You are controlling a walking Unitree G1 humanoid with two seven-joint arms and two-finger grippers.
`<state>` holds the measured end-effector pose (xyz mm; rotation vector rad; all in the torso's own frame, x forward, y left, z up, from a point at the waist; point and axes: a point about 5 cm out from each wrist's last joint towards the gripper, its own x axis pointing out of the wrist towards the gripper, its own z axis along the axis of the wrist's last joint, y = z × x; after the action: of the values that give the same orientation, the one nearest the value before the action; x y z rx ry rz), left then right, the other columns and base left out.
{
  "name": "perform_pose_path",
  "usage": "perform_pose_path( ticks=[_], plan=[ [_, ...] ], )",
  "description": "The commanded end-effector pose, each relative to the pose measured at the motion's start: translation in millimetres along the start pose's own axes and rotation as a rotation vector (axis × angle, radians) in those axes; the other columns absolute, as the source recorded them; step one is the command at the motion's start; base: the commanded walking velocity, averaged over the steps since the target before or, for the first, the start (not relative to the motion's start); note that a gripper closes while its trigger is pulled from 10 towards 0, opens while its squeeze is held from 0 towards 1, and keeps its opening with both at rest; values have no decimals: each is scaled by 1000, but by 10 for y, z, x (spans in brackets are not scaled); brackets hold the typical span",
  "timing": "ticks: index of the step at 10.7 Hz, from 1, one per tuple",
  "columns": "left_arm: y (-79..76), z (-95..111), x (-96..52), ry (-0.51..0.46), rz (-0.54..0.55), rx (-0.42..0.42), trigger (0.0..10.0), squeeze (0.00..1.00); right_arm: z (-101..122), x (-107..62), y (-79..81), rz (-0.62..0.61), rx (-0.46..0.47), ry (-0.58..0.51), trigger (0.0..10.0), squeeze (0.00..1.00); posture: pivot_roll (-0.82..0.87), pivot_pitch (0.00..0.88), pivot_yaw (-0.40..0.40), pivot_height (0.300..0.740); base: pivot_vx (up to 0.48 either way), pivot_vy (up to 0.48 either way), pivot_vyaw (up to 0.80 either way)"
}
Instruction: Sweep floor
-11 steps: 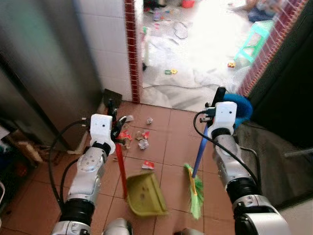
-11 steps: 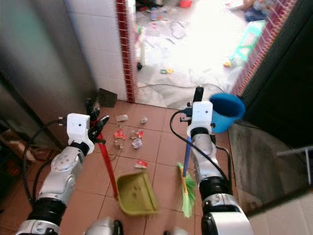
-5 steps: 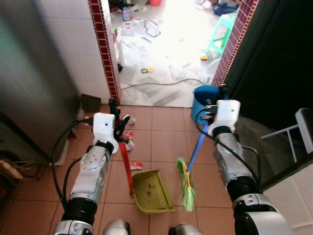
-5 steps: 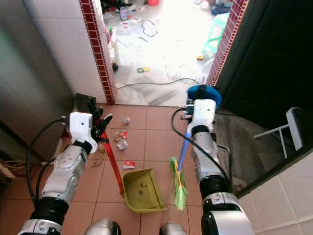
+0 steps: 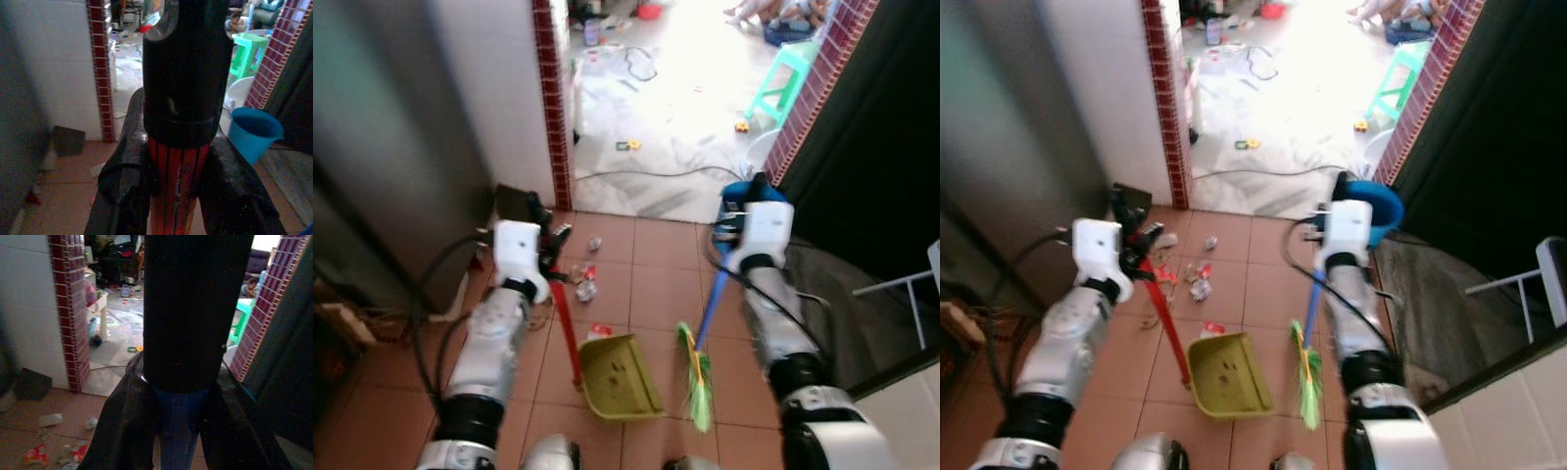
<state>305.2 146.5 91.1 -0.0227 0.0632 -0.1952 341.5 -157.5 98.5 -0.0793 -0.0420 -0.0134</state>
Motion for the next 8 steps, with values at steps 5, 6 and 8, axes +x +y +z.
perform_pose_path(
  ticks=[5,6,8],
  plan=[
    [-23,192,67,-71,1,30,10000,0,188,65,-59,-2,-22,-97,10000,0,-11,0,-9,740,359,218,0],
    [-46,188,65,-71,-1,30,10000,0,196,73,-88,-10,-20,-99,10000,0,-14,0,-7,740,465,0,0],
    [-113,181,61,-66,-12,48,10000,0,202,76,-112,-13,-27,-107,10000,0,-13,0,-5,740,459,0,0]
  ],
)
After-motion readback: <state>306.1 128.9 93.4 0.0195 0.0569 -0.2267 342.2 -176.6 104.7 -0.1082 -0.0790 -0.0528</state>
